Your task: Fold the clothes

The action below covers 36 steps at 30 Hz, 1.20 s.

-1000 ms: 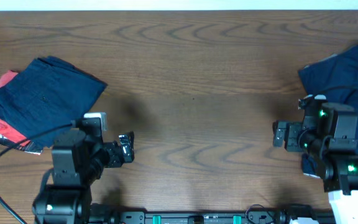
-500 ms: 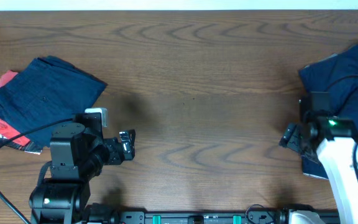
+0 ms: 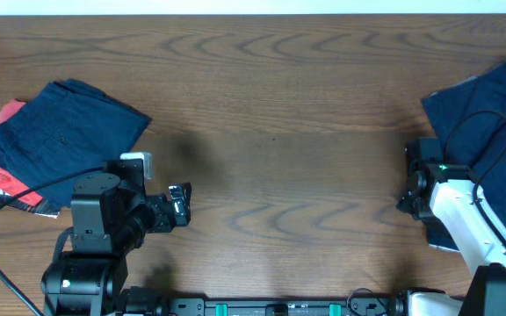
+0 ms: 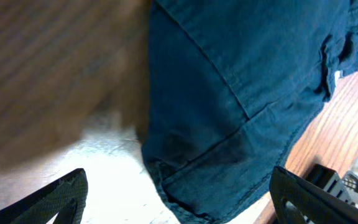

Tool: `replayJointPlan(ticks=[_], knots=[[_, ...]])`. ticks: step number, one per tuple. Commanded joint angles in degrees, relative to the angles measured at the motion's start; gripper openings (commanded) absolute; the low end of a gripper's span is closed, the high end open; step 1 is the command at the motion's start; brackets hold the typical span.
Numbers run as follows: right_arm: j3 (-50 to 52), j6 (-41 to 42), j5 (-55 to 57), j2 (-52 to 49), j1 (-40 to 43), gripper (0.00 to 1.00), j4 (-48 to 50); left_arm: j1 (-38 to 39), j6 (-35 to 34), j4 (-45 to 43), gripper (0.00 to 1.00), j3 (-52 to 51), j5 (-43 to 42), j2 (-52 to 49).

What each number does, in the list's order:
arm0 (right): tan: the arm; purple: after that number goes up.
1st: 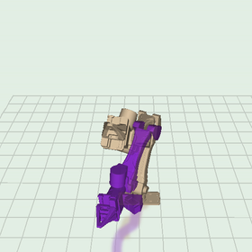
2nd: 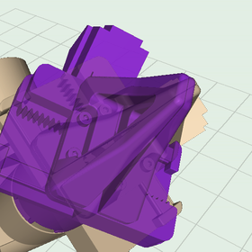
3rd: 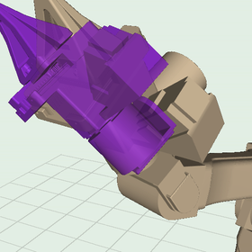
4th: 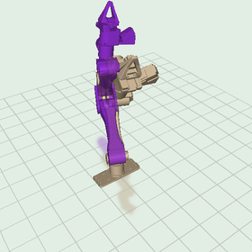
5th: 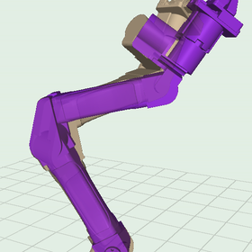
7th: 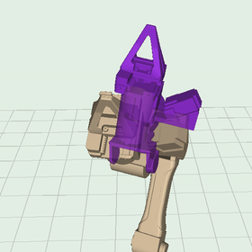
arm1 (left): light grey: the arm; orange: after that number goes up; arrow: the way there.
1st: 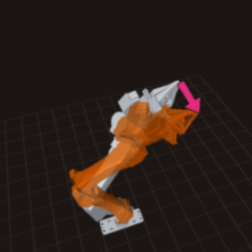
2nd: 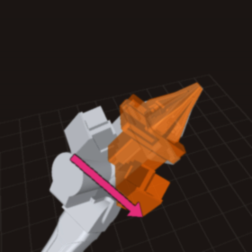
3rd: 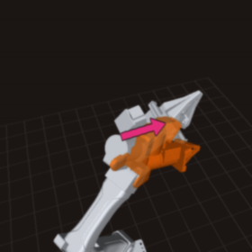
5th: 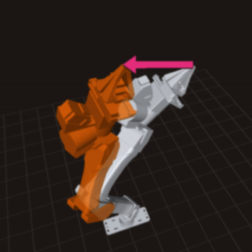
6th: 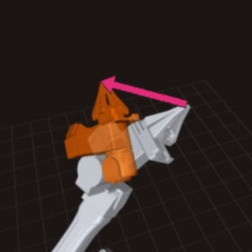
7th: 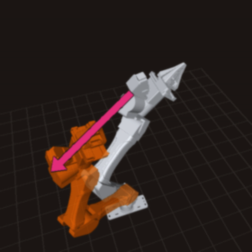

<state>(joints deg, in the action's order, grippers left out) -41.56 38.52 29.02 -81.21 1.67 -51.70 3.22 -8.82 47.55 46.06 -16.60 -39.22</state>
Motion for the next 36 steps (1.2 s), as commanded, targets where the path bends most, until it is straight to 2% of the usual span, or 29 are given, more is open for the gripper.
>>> replayJointPlan(ticks=[1,7,12,13,19,22,27,31,36], knots=[[1.77,1.27,2.54,-0.5,1.05,0.91,0.46,0.17,-0.04,-0.02,0.98,1.01,-0.72,0.0],[5.42,1.29,2.56,-0.5,1.05,0.88,2.95,0.17,-0.04,-0.02,0.98,1.01,-0.72,0.0],[5.77,1.31,3.15,-0.5,1.05,0.74,4.22,0.17,-0.04,-0.02,0.98,1.01,-0.72,0.0],[5.77,1.31,3.13,-0.5,1.05,0.69,4.24,0.17,-0.04,-0.02,0.98,1.01,-0.72,0.0],[5.77,1.31,3.15,-0.5,1.05,0.21,4.22,0.17,-0.04,-0.02,0.98,1.01,-0.72,0.0],[5.73,1.31,3.13,-0.48,1.05,0.01,4.24,0.17,-0.04,-0.02,0.98,1.01,-0.72,0.0],[4.07,1.31,2.82,0.07,1.2,0.01,2.89,0.17,-0.04,-0.04,0.98,1.01,-0.72,0.0],[-4.44,0.72,2.43,2.19,3.26,0.01,-3.3,0.17,-0.04,-0.04,0.98,1.01,-0.72,0.0],[-18.08,-9.14,0.74,3.67,6.32,0.04,-8.94,0.17,-0.04,-0.04,0.98,1.01,-0.72,0.0]])
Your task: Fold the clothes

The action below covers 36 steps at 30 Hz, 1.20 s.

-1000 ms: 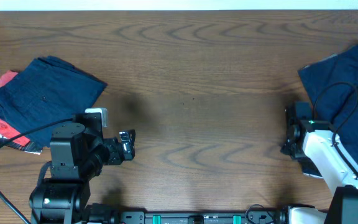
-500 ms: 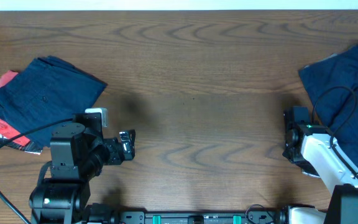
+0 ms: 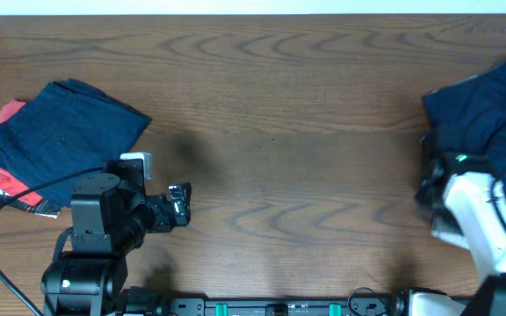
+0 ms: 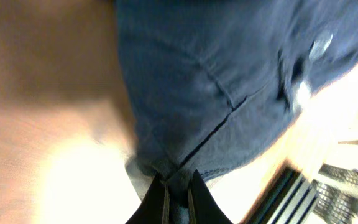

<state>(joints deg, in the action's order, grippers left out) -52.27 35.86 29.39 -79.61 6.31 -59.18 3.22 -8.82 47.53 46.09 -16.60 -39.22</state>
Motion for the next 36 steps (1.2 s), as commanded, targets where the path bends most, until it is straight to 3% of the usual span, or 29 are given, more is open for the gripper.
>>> replayJointPlan(ticks=[1,14,16,19,25,28,30,33,36], knots=[[-9.42,-6.8,0.37,2.12,2.1,0.05,-2.93,0.17,-0.04,-0.02,0.98,0.98,-0.72,0.0],[-21.18,-7.87,3.3,2.14,7.45,0.15,-8.46,0.17,-0.04,-0.02,0.98,0.98,-0.72,0.0],[-23.76,-8.52,2.49,2.14,8.55,0.1,-8.22,0.17,-0.04,-0.02,0.98,0.98,-0.72,0.0],[-26.8,-15.78,-0.76,2.14,8.74,0.03,-7.43,0.17,-0.04,-0.11,0.98,0.98,-0.72,0.0],[-33.53,-18.43,-0.74,2.14,8.72,0.01,-6.95,0.17,-0.04,-0.26,0.98,0.98,-0.72,0.0],[-38.77,-26.32,-10.12,2.14,8.72,0.01,-3.1,0.17,-0.04,-0.26,0.98,0.98,-0.72,0.0],[-43.58,-31.71,-22.12,2.14,8.61,0.01,-0.5,0.17,-0.04,-0.26,0.97,0.98,-0.72,0.0],[-49.31,-34.49,-41.35,2.14,7.72,0.01,1.46,0.17,-0.04,-0.28,0.98,0.98,-0.72,0.0],[-50.84,-34.45,-52.19,2.14,5.4,0.01,1.44,0.17,-0.04,-0.26,0.98,0.98,-0.72,0.0]])
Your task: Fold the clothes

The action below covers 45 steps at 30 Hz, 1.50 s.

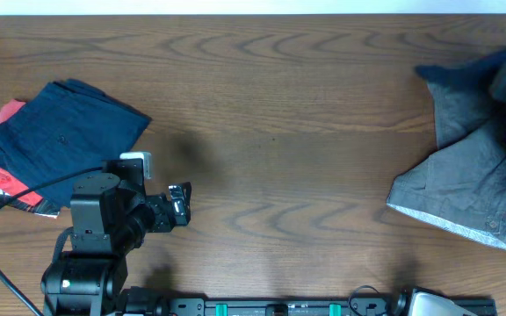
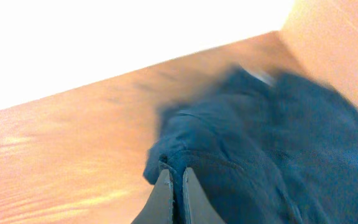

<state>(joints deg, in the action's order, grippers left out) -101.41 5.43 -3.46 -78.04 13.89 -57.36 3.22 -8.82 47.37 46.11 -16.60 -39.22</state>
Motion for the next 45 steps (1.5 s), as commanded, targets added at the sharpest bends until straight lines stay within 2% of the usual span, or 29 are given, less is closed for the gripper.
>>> replayJointPlan(ticks=[1,6,10,16,23,27,28,29,30,32,36,39,45], knots=[[-1.6,-3.98,-20.0,0.52,-3.37,0.01,-1.88,0.17,-0.07,-0.09,0.98,0.96,-0.72,0.0],[2.91,-4.48,-19.04,-1.09,-10.99,0.01,-9.53,0.17,-0.07,-0.09,0.98,0.96,-0.74,0.0],[10.56,-4.44,-19.06,-2.95,-17.0,0.01,-8.81,0.17,-0.07,-0.09,0.98,0.96,-0.72,0.0],[18.6,-4.39,-19.08,-7.74,-26.97,0.01,-1.66,0.17,-0.07,-0.09,0.98,0.96,-0.74,0.0],[19.3,-4.24,-19.06,-13.44,-37.86,0.01,9.27,0.17,-0.07,-0.11,0.98,0.96,-0.72,0.0],[19.3,-6.47,-18.86,-14.01,-41.7,0.01,11.87,0.17,-0.07,-0.11,0.98,0.96,-0.72,0.0],[19.26,-6.67,-17.92,-13.86,-42.14,0.05,11.76,0.17,-0.07,-0.11,0.98,0.96,-0.72,0.0],[19.26,-6.56,-15.91,-13.66,-42.42,0.24,11.47,0.17,-0.07,-0.11,0.98,0.96,-0.74,0.0],[19.23,-6.25,-13.25,-13.51,-42.45,0.57,10.88,0.17,-0.07,-0.11,0.98,0.96,-0.72,0.0],[19.17,-3.67,-5.62,-12.85,-41.9,0.99,8.85,0.17,-0.04,-0.11,0.98,0.96,-0.72,0.0],[19.02,7.56,11.87,-11.02,-38.82,0.99,3.06,0.17,-0.09,-0.46,0.98,0.96,-0.76,0.0],[19.02,17.86,20.0,-9.49,-33.11,0.99,-2.62,0.17,-0.96,-1.7,0.98,0.96,-0.81,0.0],[19.02,20.26,14.97,-8.83,-19.5,0.99,-8.22,0.2,-10.03,-6.47,0.98,0.85,-0.98,-1.6]])
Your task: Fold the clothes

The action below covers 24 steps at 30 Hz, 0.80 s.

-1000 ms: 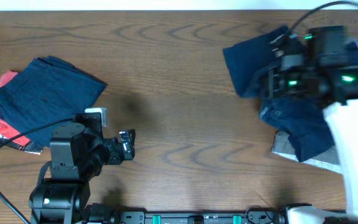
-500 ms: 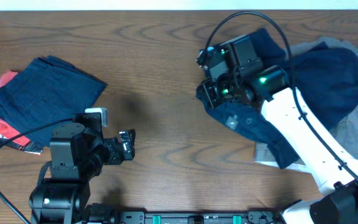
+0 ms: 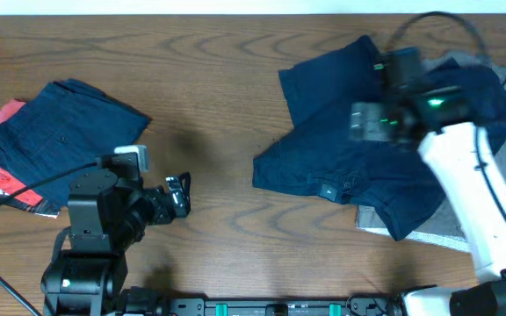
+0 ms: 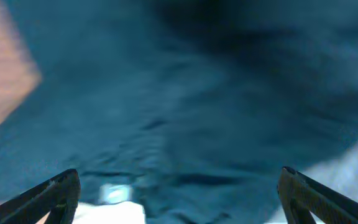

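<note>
A dark navy garment (image 3: 350,132) lies crumpled and partly spread at the centre right of the table; a small label (image 3: 328,190) shows near its front edge. My right gripper (image 3: 363,121) hovers over it. In the right wrist view the right gripper (image 4: 179,199) is open, its fingertips (image 4: 61,193) far apart, with only blurred navy cloth (image 4: 185,93) beneath. My left gripper (image 3: 176,195) rests low at the front left, holding nothing; its jaw state is unclear from above.
A folded navy piece (image 3: 64,127) sits on a red one at the far left. A grey garment (image 3: 464,230) lies under and beside the navy one at the right edge. Bare wood table (image 3: 227,79) spans the middle.
My right gripper was shut on the navy cloth at the far right; now it is open over the garment, which lies further left, towards the table's centre. The left arm has barely moved.
My right gripper stood open beside the navy garment at the right edge. Then it was shut on the garment's hem. Later it held the cloth at the far right with a grey garment showing. Now the navy garment lies released near the centre right.
</note>
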Tool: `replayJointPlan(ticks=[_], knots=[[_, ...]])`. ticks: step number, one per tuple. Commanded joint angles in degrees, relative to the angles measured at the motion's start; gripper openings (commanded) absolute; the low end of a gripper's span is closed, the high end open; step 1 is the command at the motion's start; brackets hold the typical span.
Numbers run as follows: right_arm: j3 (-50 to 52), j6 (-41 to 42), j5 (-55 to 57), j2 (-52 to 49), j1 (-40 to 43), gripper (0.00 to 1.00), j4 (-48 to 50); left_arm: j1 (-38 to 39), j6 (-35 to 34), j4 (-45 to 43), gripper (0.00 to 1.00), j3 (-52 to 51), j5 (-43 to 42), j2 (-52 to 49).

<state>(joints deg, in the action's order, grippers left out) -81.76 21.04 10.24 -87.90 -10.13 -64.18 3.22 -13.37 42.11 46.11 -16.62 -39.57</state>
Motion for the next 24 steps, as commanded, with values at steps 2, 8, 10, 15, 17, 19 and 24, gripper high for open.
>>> replayJointPlan(ticks=[2,8,10,15,17,19,24], knots=[[-0.63,4.66,0.85,1.01,8.52,0.99,-3.04,0.55,-7.56,-2.36,0.98,0.59,-1.18,-3.08],[-0.63,4.63,0.87,1.01,17.46,0.99,-7.45,3.45,-8.39,-7.17,0.98,-0.5,-7.54,-13.88],[-0.63,4.63,0.9,1.01,19.89,0.99,-8.98,5.09,-8.39,-9.18,0.98,-0.5,-8.33,-19.19],[-0.63,4.61,0.87,1.01,23.76,0.99,-10.91,9.51,-8.39,-17.22,0.98,-0.5,-11.63,-32.63],[-0.63,4.09,0.87,1.01,24.46,0.99,-11.41,11.15,-8.39,-21.11,0.98,-0.5,-13.66,-37.64],[-0.63,3.56,0.87,1.01,24.81,0.99,-11.76,12.79,-8.39,-24.85,0.98,-0.5,-15.5,-42.27],[-0.63,3.08,0.9,1.01,24.81,0.99,-11.96,17.14,-8.41,-33.55,0.98,-0.5,-16.2,-52.96]])
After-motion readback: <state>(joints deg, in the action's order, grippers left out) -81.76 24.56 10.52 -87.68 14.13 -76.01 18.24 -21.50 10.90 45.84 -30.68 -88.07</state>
